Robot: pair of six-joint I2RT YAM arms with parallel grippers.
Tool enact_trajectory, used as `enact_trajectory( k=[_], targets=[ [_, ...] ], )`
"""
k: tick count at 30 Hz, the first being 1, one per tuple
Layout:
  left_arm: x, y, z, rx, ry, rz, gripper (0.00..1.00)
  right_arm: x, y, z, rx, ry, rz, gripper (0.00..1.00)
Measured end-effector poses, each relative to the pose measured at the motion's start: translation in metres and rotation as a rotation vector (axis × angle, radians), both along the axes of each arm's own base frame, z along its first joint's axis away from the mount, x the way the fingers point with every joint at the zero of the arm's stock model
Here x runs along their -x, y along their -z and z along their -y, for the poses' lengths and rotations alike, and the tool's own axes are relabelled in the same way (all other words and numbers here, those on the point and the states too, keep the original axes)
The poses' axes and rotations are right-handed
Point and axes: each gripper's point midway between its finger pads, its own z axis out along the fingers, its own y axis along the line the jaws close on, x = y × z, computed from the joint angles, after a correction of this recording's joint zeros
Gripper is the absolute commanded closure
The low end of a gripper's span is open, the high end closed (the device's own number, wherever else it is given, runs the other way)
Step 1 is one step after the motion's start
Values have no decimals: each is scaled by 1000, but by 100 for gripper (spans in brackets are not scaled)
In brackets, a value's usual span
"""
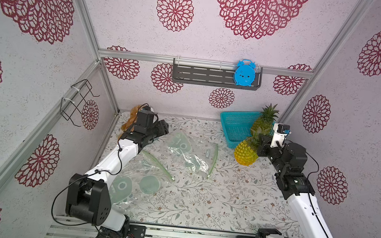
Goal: Open the zip-top bag and take out the pineapple
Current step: Place the zipper food storage bag at the center of the board, then place the pineapple in the basket.
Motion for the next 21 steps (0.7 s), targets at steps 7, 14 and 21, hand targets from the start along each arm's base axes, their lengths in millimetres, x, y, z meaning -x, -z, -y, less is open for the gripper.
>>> enact_trajectory(
  k=[7,14,21],
  targets=[
    [45,-22,-10,-61,37,20,30,-35,-10,4,-127,-59,23,100],
    [83,-40,-20,-150,93,53,30,-66,-22,8,-225,-98,58,100],
    [109,-42,-25,-234,150,104,31,-99,-25,21,-289,-89,74,100]
  ],
)
